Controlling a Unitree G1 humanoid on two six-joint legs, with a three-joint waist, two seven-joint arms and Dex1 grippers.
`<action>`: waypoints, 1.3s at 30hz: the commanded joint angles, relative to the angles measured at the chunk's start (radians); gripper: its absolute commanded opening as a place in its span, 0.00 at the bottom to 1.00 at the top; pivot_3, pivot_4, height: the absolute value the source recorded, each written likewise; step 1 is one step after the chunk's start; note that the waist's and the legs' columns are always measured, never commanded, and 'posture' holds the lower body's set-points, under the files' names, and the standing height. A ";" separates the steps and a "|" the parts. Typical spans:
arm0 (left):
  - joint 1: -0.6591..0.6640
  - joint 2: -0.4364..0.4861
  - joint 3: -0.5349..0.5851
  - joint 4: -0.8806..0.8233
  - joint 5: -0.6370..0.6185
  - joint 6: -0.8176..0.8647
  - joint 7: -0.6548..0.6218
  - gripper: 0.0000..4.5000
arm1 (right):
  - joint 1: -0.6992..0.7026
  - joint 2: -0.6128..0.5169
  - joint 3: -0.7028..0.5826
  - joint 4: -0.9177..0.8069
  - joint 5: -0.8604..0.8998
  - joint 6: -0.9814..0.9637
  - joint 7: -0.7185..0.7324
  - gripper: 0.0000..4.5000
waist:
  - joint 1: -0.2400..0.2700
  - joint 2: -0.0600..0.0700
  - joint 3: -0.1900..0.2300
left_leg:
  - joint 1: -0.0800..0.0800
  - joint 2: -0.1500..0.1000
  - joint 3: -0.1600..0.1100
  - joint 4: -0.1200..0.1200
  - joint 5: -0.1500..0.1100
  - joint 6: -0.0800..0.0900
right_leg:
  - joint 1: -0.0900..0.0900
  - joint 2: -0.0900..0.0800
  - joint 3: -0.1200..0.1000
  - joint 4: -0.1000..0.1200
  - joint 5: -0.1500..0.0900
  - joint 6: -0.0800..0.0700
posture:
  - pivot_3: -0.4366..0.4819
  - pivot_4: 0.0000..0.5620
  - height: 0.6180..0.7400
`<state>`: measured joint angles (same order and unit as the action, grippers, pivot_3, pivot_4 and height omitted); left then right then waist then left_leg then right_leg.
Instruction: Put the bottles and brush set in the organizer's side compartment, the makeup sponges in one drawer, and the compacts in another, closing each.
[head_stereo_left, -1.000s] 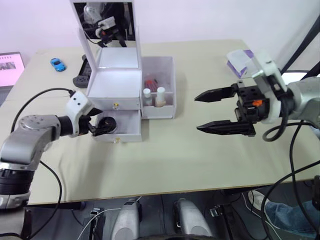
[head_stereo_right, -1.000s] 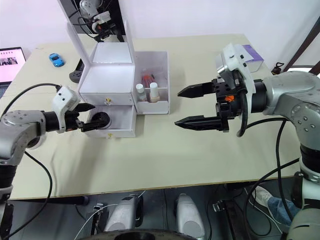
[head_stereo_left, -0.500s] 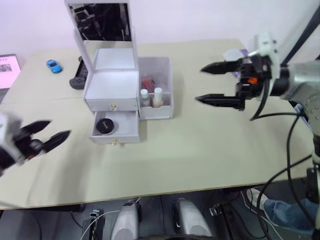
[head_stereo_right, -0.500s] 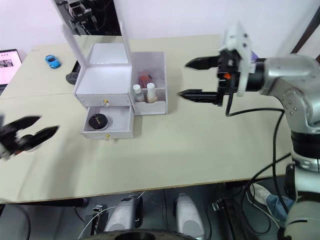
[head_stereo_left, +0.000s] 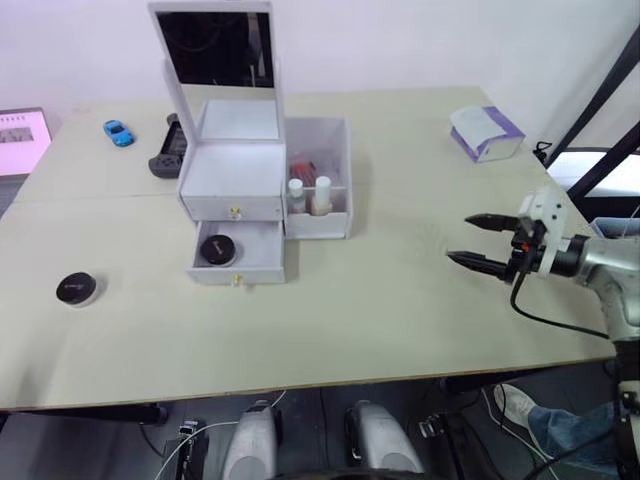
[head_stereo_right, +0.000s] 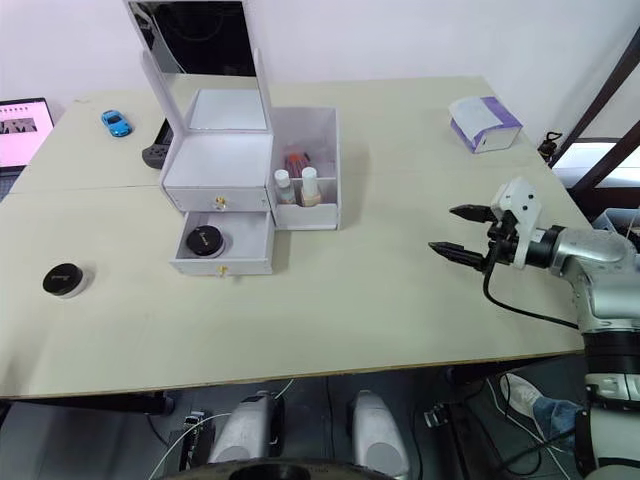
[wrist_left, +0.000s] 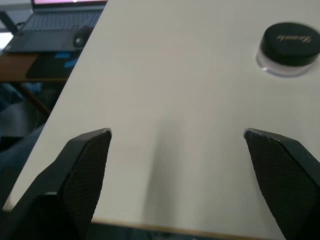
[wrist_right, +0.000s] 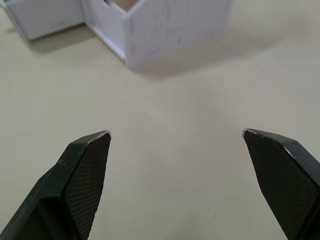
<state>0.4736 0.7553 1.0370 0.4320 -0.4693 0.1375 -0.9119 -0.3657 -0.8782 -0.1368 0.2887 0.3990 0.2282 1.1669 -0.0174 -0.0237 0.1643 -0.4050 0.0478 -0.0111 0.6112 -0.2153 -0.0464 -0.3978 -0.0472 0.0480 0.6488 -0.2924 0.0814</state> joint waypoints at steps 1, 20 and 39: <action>0.017 0.002 0.027 -0.025 -0.023 -0.028 0.013 0.99 | -0.017 -0.005 -0.038 -0.011 0.012 0.009 -0.005 1.00 | 0.000 0.000 0.000 | 0.000 0.000 0.000 0.000 0.000 0.000 | 0.000 0.000 0.000 0.000 0.000 0.000 | 0.48 0.27 1.00; 0.001 -0.044 -0.044 -0.185 -0.073 0.032 0.052 0.99 | -0.187 0.028 0.043 -0.360 0.198 0.410 0.003 1.00 | -0.033 0.016 0.006 | -0.002 -0.057 -0.106 0.001 0.004 0.003 | 0.028 -0.031 -0.064 0.007 -0.022 0.008 | 0.48 0.27 1.00; -0.208 -0.114 -0.311 -0.489 -0.049 0.287 0.361 0.99 | -0.508 0.053 0.211 -0.536 0.280 0.553 0.115 1.00 | 0.006 0.015 0.005 | -0.004 -0.052 -0.091 -0.004 0.004 0.000 | 0.024 -0.038 -0.051 0.001 -0.021 0.005 | 0.48 0.27 1.00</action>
<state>0.2807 0.6212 0.7322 -0.0320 -0.5278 0.4031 -0.5799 -0.8456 -0.8217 0.0918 -0.2319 0.6797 0.7885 1.2810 -0.0110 -0.0092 0.1690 -0.4092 -0.0043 -0.1019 0.6069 -0.2116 -0.0467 -0.3744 -0.0843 -0.0028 0.6495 -0.3129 0.0872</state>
